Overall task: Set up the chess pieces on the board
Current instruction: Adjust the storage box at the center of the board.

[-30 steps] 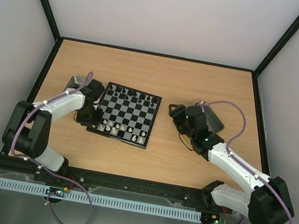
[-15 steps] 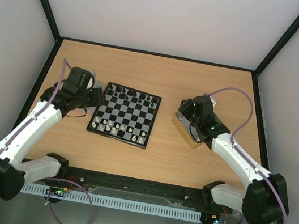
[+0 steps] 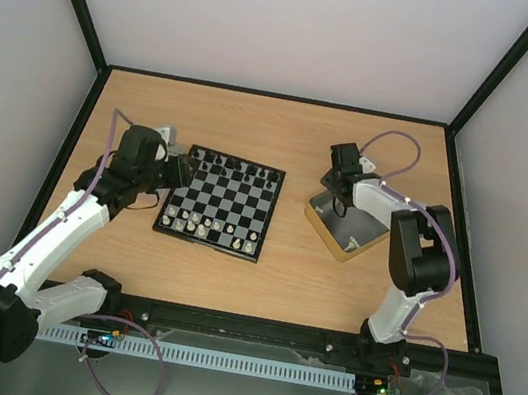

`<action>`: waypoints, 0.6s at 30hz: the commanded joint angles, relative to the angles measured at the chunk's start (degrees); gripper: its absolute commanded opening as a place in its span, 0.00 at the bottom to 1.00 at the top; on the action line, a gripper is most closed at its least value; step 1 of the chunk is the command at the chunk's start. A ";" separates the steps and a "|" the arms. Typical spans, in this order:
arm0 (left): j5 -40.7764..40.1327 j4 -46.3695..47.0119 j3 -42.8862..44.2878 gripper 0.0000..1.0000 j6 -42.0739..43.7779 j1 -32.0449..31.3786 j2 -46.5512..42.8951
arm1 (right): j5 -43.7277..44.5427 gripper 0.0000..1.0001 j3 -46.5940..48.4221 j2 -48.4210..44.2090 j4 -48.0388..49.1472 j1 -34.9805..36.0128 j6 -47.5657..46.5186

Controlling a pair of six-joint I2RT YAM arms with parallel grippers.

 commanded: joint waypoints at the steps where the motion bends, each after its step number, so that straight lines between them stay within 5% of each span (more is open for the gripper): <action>1: -0.23 2.52 -1.54 0.57 2.25 -0.35 -0.63 | 3.66 0.49 5.41 4.43 -2.70 -0.32 -1.19; 9: -0.78 3.11 -2.17 0.57 4.26 -0.40 -0.44 | 2.42 0.18 6.89 5.63 -5.78 -0.41 -9.51; 18: 0.53 3.79 -1.75 0.57 5.74 -0.38 1.03 | -8.87 0.14 2.53 0.16 -8.25 1.13 -22.02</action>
